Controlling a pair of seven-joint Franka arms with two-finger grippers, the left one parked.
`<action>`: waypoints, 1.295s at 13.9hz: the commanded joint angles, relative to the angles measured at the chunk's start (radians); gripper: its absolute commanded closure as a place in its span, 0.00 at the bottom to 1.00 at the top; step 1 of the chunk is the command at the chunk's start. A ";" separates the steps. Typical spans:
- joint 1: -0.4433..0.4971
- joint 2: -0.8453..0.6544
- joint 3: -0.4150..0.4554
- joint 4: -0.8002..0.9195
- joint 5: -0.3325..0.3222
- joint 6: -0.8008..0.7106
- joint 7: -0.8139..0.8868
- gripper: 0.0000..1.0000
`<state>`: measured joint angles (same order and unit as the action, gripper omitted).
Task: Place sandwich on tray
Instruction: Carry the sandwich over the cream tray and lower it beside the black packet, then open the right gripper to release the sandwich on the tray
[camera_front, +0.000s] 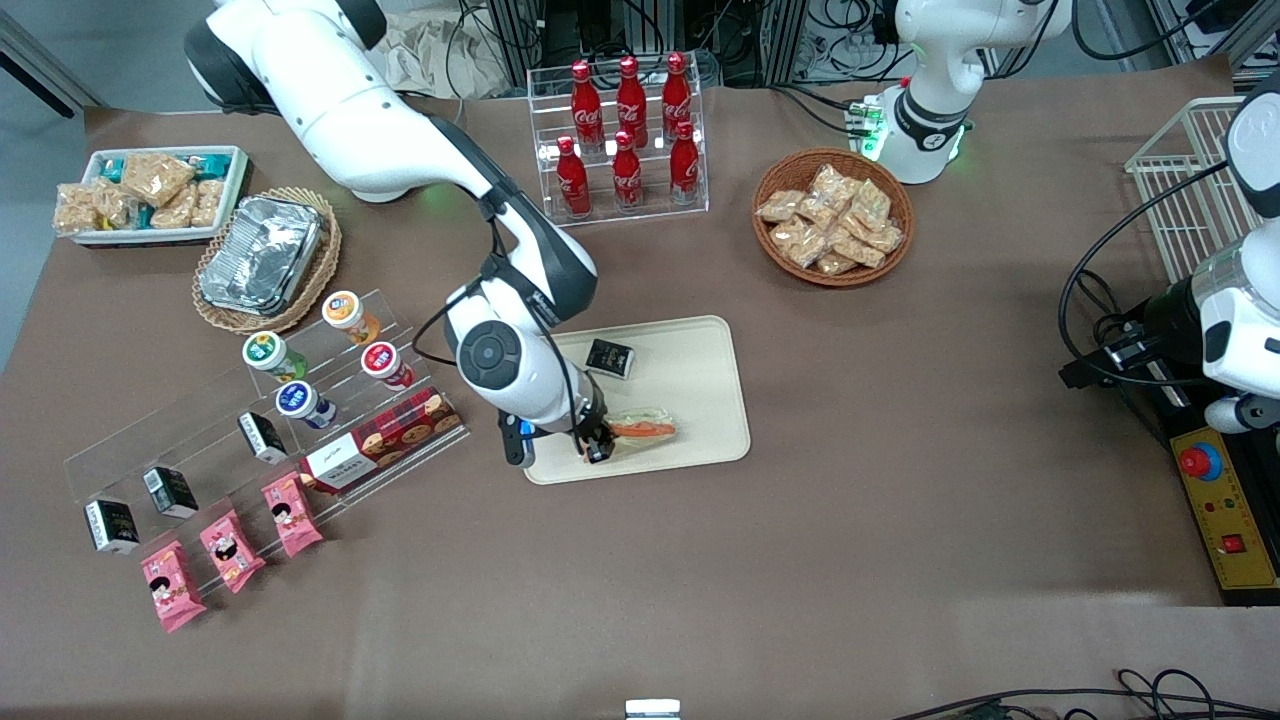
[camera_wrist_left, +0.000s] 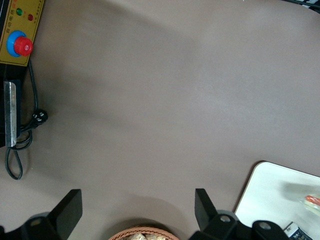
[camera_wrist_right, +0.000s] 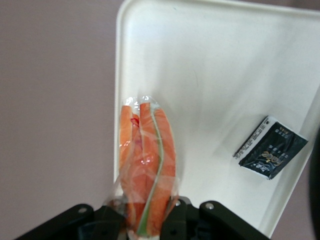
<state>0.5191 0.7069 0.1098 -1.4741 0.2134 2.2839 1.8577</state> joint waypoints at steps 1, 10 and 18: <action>0.010 0.022 -0.010 0.023 0.026 0.008 0.043 1.00; 0.036 0.057 -0.013 0.023 0.000 0.023 0.038 1.00; 0.045 0.071 -0.015 0.023 -0.127 0.052 0.028 0.31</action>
<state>0.5527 0.7650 0.1036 -1.4712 0.1468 2.3245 1.8851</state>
